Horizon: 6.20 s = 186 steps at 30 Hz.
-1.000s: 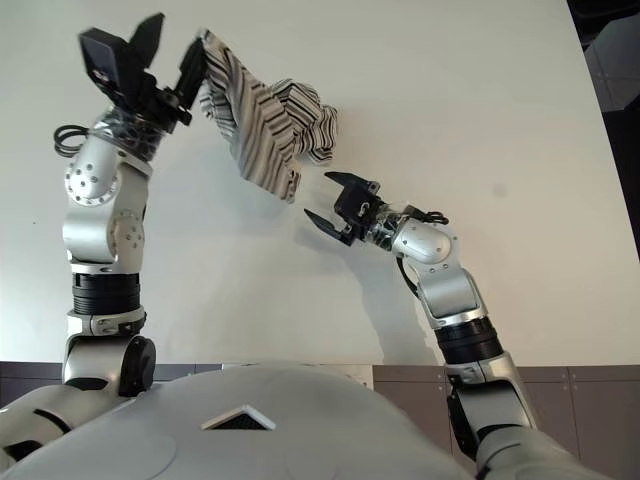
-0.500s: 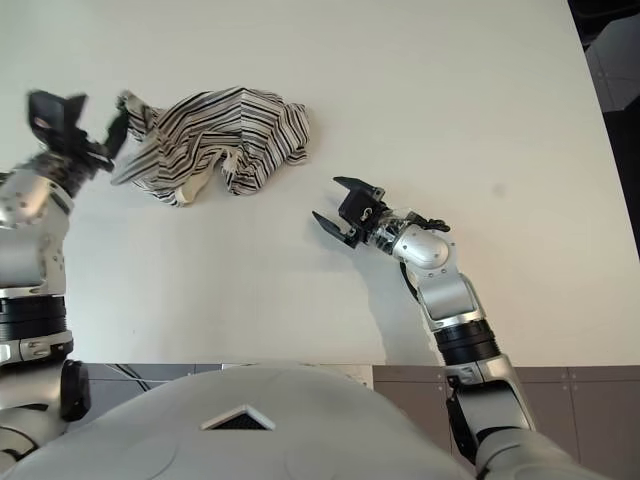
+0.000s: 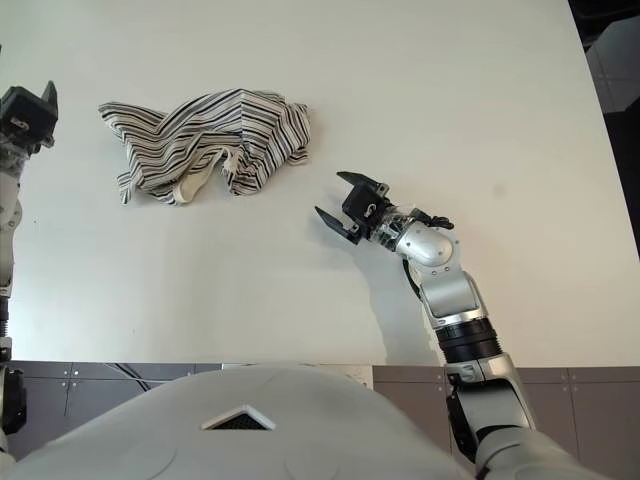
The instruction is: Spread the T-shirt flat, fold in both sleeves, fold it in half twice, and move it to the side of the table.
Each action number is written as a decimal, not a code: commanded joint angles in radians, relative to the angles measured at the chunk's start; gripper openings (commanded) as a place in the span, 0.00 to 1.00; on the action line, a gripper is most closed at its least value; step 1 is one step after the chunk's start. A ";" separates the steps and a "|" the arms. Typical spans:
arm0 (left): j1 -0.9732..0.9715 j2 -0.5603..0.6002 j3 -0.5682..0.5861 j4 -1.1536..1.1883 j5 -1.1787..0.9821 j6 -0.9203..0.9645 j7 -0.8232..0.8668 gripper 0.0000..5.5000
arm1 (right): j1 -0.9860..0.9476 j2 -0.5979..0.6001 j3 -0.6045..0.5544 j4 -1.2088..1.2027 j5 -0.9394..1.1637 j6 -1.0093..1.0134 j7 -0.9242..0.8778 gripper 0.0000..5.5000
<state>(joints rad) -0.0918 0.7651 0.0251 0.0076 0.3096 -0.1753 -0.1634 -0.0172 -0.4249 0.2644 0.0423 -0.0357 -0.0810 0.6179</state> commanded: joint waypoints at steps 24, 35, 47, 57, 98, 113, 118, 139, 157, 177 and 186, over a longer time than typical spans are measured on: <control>0.269 -0.068 -0.281 -0.039 -0.095 0.131 -0.464 0.55 | -0.017 -0.003 -0.020 -0.136 0.013 0.083 0.024 0.62; 0.441 0.068 -0.222 -0.388 -0.362 0.187 -0.714 0.55 | -0.112 -0.091 -0.049 -0.040 0.011 0.043 0.119 0.62; 0.571 0.175 -0.119 -0.385 -0.108 -0.063 -0.632 0.55 | -0.137 -0.236 0.015 0.237 -0.132 -0.320 0.229 0.62; 0.584 0.184 -0.129 -0.305 0.136 -0.128 -0.539 0.55 | -0.112 -0.207 0.015 0.211 -0.137 -0.339 0.155 0.62; 0.548 0.297 -0.306 -0.038 0.190 -0.441 -0.411 0.02 | -0.353 -0.086 0.047 0.378 -0.221 -0.405 0.043 0.63; 0.816 0.219 -0.308 -0.184 0.225 -0.299 -0.275 0.02 | -0.676 0.118 0.260 0.952 -0.387 -0.644 0.084 0.63; 0.859 0.178 -0.307 -0.192 0.255 -0.261 -0.230 0.02 | -0.683 0.073 0.293 0.993 -0.412 -0.695 0.134 0.63; 0.660 0.384 -0.230 -0.021 0.200 -0.462 -0.324 0.02 | -0.162 -0.260 -0.033 -0.040 0.105 -0.016 0.367 0.63; 0.592 0.354 -0.185 -0.099 0.093 -0.451 -0.411 0.02 | 0.058 -0.380 0.035 0.071 -0.379 -0.698 0.207 0.63; 0.504 0.335 -0.179 -0.020 0.038 -0.507 -0.427 0.02 | -0.070 -0.352 0.197 0.285 -0.504 -0.808 -0.033 0.23; 0.462 0.289 -0.172 -0.014 0.021 -0.497 -0.414 0.02 | -0.117 -0.344 0.164 0.274 -0.317 -0.727 0.031 0.02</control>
<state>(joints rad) 0.3776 1.0687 -0.1512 -0.0125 0.3246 -0.6823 -0.5715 -0.1386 -0.7594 0.4365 0.3275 -0.3843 -0.8423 0.6148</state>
